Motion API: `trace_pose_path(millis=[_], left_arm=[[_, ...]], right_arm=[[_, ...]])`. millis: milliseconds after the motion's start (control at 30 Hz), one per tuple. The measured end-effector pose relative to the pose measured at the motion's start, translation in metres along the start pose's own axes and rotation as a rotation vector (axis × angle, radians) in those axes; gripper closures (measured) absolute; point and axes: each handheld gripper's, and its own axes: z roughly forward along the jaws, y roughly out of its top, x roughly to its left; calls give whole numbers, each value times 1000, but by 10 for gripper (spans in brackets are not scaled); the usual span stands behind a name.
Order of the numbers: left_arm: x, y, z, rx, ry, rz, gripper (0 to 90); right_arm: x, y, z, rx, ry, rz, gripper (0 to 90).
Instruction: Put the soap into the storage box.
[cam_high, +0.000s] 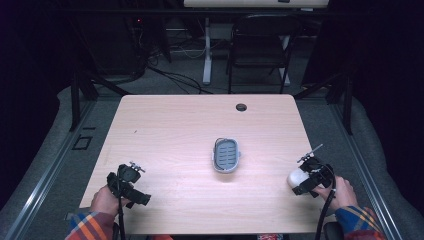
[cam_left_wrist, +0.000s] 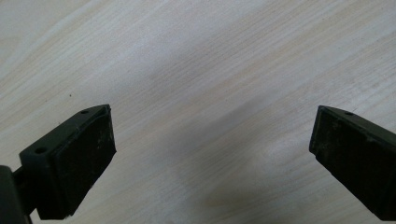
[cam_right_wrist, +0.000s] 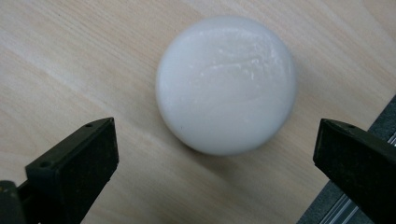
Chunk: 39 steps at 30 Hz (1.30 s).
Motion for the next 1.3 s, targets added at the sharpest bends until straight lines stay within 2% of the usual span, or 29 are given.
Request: trace_pose_path(millis=[33, 67, 100, 167, 200, 233, 267, 367, 433, 467, 500, 567, 767, 800, 833, 867, 933, 967, 1000, 1033, 1067, 1100, 1133, 1167, 1300], left_arm=[[0, 0, 0, 0, 0, 0, 0], [0, 0, 0, 0, 0, 0, 0], [0, 0, 0, 0, 0, 0, 0], [0, 0, 0, 0, 0, 0, 0], [0, 0, 0, 1, 0, 1, 0], [0, 0, 0, 1, 1, 1, 0], [0, 0, 0, 1, -1, 0, 0], [0, 0, 0, 2, -2, 0, 0], [0, 0, 0, 2, -2, 1, 0], [0, 0, 0, 2, -3, 1, 0], [0, 0, 0, 1, -2, -1, 0], [0, 0, 0, 4, -3, 0, 0], [0, 0, 0, 4, -3, 0, 0], [0, 0, 0, 4, -3, 1, 0], [0, 0, 1, 5, -3, 1, 0], [0, 0, 1, 5, -3, 2, 0], [0, 0, 1, 5, -3, 2, 0], [0, 0, 1, 6, -2, 1, 0], [0, 0, 1, 5, -2, 1, 0], [0, 0, 0, 3, -3, 1, 0], [0, 0, 0, 3, -3, 1, 0], [0, 0, 0, 4, -3, 2, 0], [0, 0, 0, 4, -3, 1, 0], [0, 0, 0, 4, -3, 1, 0], [0, 0, 0, 4, -3, 2, 0]], right_arm=[[-1, 4, -1, 35, -6, -31, 0], [0, 5, 1, 9, -1, -11, 0], [0, 8, 2, 18, -3, -25, 0], [1, 9, 3, 5, -2, -18, 0], [0, 12, 1, 41, -10, -48, 0], [0, 13, 1, 52, -12, -57, 0], [1, 12, 4, 27, -1, -43, 0], [0, 14, 3, 40, -5, -59, 0], [2, 14, 10, -26, 7, -7, 0], [-4, 20, 3, 89, -8, -94, 0], [-1, 17, 10, 24, -5, -34, 0], [-4, 19, 12, 33, 7, -25, 0], [-7, 22, 14, 47, 6, -37, 0], [-9, 24, 11, 83, 3, -67, 0], [-7, 23, 14, 48, 16, -38, 0], [-8, 25, 12, 84, 1, -70, 0], [-8, 25, 13, 70, 4, -60, 0], [-5, 24, 15, 36, 3, -41, 62], [-5, 24, 15, 36, 3, -41, 62], [-5, 26, 12, 59, -7, -71, 152], [-5, 26, 12, 59, -7, -71, 152], [-3, 26, 14, 46, -9, -49, 164], [-3, 26, 14, 46, -9, -49, 164], [-4, 27, 14, 77, -12, -70, 172], [-4, 27, 15, 78, -19, -64, 197]])
